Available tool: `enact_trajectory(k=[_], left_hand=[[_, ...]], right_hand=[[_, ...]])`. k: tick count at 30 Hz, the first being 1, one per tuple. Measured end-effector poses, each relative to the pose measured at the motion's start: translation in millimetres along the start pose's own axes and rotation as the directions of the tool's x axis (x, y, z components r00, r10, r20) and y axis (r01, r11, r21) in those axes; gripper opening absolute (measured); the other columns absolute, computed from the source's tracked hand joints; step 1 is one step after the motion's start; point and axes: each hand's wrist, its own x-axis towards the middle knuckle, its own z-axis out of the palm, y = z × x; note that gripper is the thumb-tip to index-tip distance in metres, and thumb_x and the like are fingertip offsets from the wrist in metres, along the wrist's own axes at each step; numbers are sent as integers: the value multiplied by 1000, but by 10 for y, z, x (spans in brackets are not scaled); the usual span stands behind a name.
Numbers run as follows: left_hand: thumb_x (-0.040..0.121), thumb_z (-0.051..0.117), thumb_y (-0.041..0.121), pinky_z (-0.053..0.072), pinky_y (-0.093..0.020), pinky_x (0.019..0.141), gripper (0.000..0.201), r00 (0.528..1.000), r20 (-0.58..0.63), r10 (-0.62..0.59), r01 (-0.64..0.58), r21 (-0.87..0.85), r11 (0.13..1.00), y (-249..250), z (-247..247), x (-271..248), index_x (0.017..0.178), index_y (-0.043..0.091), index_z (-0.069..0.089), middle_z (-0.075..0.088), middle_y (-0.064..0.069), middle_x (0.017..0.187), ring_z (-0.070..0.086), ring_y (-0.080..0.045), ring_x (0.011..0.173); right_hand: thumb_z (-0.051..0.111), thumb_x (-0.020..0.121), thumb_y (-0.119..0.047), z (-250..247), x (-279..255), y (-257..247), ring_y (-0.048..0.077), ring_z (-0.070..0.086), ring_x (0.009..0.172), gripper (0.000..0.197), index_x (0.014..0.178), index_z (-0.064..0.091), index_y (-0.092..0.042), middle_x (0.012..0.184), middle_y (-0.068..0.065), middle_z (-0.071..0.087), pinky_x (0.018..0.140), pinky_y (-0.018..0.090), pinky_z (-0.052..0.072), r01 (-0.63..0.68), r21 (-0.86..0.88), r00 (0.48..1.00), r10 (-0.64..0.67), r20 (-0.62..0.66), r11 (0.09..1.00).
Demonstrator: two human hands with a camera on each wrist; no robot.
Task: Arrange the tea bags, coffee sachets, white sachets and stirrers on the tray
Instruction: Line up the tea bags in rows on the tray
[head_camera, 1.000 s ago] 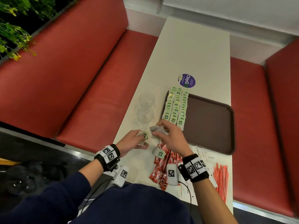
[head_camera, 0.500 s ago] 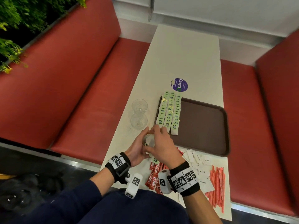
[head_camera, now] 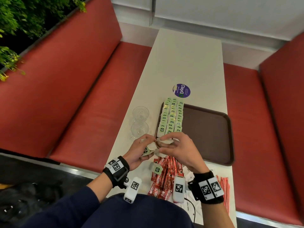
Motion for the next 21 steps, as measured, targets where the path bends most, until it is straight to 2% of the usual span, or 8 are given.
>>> enact_trajectory(k=[2, 4, 5, 7, 10, 14, 18, 21], left_hand=[[107, 66, 23, 32, -20, 42, 8, 1000, 1, 12, -12, 49, 999, 23, -5, 17, 110, 16, 69, 68, -7, 97, 54, -20, 63], [108, 63, 23, 26, -26, 56, 16, 998, 40, 38, -42, 113, 993, 27, -11, 61, 118, 14, 72, 65, -11, 98, 54, -24, 69], [109, 63, 25, 23, -32, 60, 19, 996, 79, 37, -48, 149, 988, 32, -7, 74, 123, 18, 74, 64, -13, 99, 55, -27, 74], [109, 64, 28, 31, -31, 62, 23, 990, 143, 19, -48, 201, 978, 46, 22, 82, 130, 26, 74, 65, -14, 102, 59, -27, 78], [107, 67, 31, 46, -25, 55, 22, 984, 180, -3, -44, 257, 965, 48, 106, 112, 128, 26, 73, 72, -13, 103, 69, -25, 74], [107, 67, 34, 43, -23, 56, 13, 998, 58, 41, -59, 376, 925, -42, 136, 239, 112, 24, 72, 72, -6, 95, 69, -23, 70], [106, 67, 36, 38, -22, 53, 14, 999, 0, 50, -46, 372, 927, -101, 119, 307, 109, 25, 73, 70, -3, 83, 64, -21, 62], [108, 64, 39, 37, -22, 53, 20, 997, -71, 39, -9, 378, 926, -126, 63, 347, 105, 21, 73, 69, -3, 83, 60, -19, 60]], right_hand=[[89, 90, -5, -74, 49, 7, 12, 82, 97, 26, 111, 79, -14, 104, 0, 85, 79, 21, 63, -25, -3, 1000, 25, -16, 1000], [89, 93, -16, -111, 112, 51, 7, 81, 93, 16, 106, 81, -21, 100, -5, 84, 81, 25, 65, -13, -84, 998, 8, -67, 996], [88, 94, -20, -119, 146, 82, 5, 80, 93, 12, 104, 82, -25, 100, -7, 84, 83, 26, 65, -5, -136, 995, -9, -99, 991], [81, 99, -28, -122, 197, 117, 3, 79, 88, 3, 101, 83, -29, 95, -10, 83, 84, 27, 65, -1, -202, 989, -28, -142, 979], [75, 104, -29, -104, 276, 196, 9, 81, 76, 8, 100, 81, -29, 84, -6, 83, 81, 36, 69, -22, -203, 981, -18, -193, 979], [80, 98, -39, -155, 409, 418, 9, 78, 81, 1, 98, 80, -39, 94, -12, 78, 82, 38, 66, -42, -354, 972, -45, -232, 934], [81, 97, -29, -239, 554, 548, 7, 75, 85, 10, 101, 77, -37, 93, -10, 76, 83, 40, 65, -79, -410, 970, -25, -243, 909], [75, 102, -30, -287, 692, 593, 10, 71, 88, 9, 102, 73, -38, 100, -10, 75, 82, 38, 61, -102, -500, 960, -47, -277, 860]])
